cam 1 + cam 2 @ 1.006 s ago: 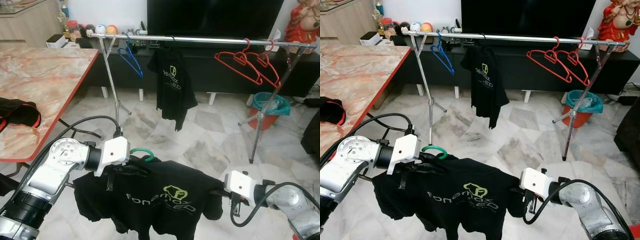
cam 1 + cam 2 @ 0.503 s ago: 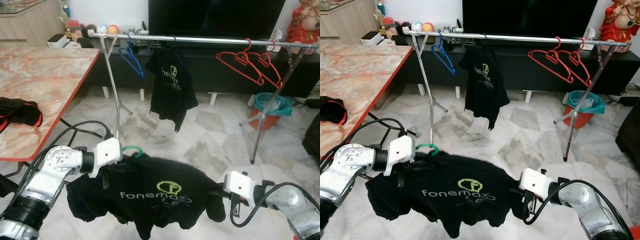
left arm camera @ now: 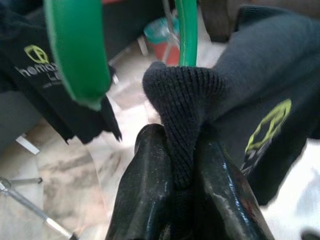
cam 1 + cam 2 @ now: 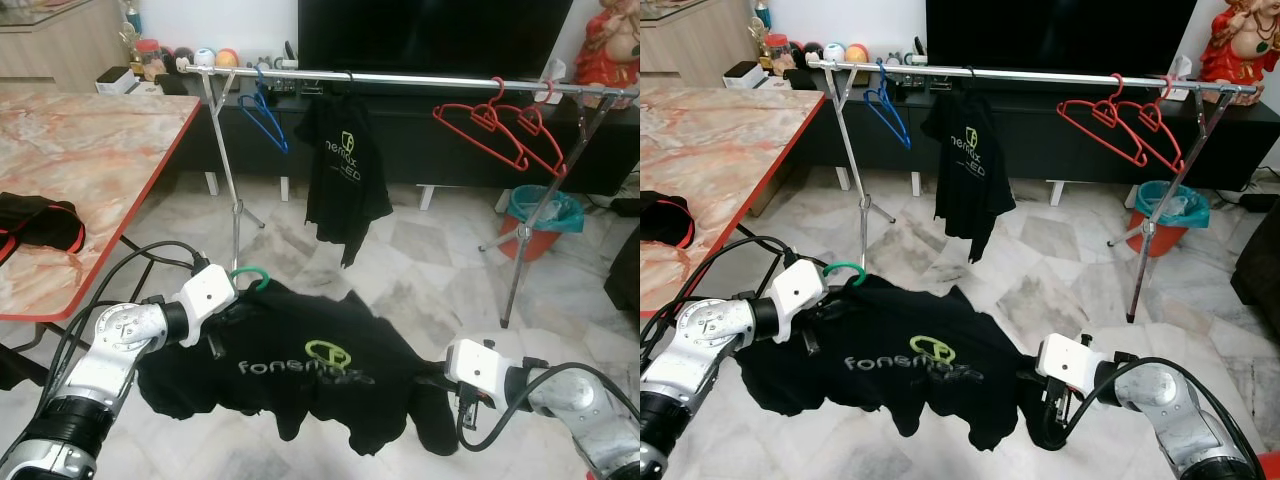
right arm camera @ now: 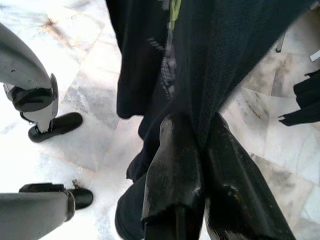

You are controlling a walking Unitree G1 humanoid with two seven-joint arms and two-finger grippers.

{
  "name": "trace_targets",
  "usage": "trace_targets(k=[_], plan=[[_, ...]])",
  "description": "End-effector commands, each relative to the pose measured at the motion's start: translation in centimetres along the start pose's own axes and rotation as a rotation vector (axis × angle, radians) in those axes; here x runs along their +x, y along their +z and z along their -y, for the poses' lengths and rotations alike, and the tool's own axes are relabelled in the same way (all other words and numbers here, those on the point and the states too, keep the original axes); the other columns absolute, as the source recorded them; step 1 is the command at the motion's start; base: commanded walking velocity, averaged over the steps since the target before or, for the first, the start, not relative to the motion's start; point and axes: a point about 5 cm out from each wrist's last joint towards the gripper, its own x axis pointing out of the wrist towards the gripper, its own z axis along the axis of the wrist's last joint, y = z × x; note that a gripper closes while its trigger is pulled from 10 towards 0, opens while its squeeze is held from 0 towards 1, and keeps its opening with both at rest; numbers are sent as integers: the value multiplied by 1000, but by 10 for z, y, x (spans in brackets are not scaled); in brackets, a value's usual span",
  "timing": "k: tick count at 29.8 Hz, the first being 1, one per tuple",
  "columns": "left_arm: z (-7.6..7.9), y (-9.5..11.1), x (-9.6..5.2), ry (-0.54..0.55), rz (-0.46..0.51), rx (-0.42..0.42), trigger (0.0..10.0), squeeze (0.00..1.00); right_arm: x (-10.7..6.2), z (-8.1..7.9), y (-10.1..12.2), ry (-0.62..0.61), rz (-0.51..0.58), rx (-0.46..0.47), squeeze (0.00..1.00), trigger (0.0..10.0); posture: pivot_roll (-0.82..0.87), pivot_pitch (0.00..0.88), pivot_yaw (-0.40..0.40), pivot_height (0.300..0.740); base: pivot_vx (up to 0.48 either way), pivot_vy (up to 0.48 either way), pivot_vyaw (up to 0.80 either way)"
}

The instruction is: Hang hanger

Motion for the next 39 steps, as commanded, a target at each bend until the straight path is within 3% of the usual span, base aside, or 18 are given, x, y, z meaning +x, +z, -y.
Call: trace_targets(k=[1,4,8,12,18,19,20,21,24,26,28,29,33,35,36,38,39], plan=[[-31,22,-10,198,126,-39,10000,0,-3,-3,-7,15,-36,12,0,0,12,5,-27,740,0,0,0],[-39,27,-11,264,178,-85,10000,0,-4,-4,-8,20,-43,12,0,0,12,7,-28,740,0,0,0],[-42,37,-12,259,261,-177,10000,0,-3,-4,-8,19,-42,17,0,0,14,6,-27,740,0,0,0],[-51,45,-15,319,321,-241,10000,0,-1,-6,-7,25,-38,19,0,0,18,8,-28,740,0,0,0],[-74,50,-21,508,387,-366,10000,0,-1,-7,-8,26,-37,20,0,0,19,8,-28,740,0,0,0],[-75,47,-20,538,396,-455,10000,0,-1,-7,-7,24,-38,20,0,0,18,8,-27,740,0,0,0],[-74,47,-19,531,408,-491,10000,0,-1,-6,-7,18,-38,20,0,0,17,9,-27,740,0,0,0],[-70,47,-17,490,420,-516,10000,0,-1,-6,-7,13,-38,21,0,0,17,8,-26,740,0,0,0],[-55,52,-12,333,397,-434,10000,0,-2,-5,-7,11,-37,21,0,0,16,10,-25,740,0,0,0],[-47,54,-9,259,402,-466,10000,0,-2,-5,-8,11,-37,21,0,0,18,9,-25,740,0,0,0],[-27,63,-9,6,402,-484,10000,0,-4,-5,-9,7,-43,24,0,0,18,8,-25,740,0,0,0],[-10,64,-13,-182,355,-463,10000,0,-4,-5,-10,6,-46,24,0,0,19,8,-25,740,0,0,0],[20,51,-28,-464,180,-394,10000,0,-5,-5,-11,7,-50,23,0,0,18,7,-23,740,0,0,0],[22,49,-30,-484,168,-389,10000,0,-5,-5,-11,7,-51,22,0,0,18,7,-23,740,0,0,0],[22,52,-33,-490,199,-432,10000,0,-5,-5,-11,5,-50,25,0,0,20,5,-24,740,0,0,0],[19,54,-32,-461,219,-440,10000,0,-5,-5,-11,6,-52,24,0,0,21,7,-25,740,0,0,0],[11,58,-31,-393,260,-454,10000,0,-5,-5,-11,10,-52,24,0,0,22,5,-27,740,0,0,0]])
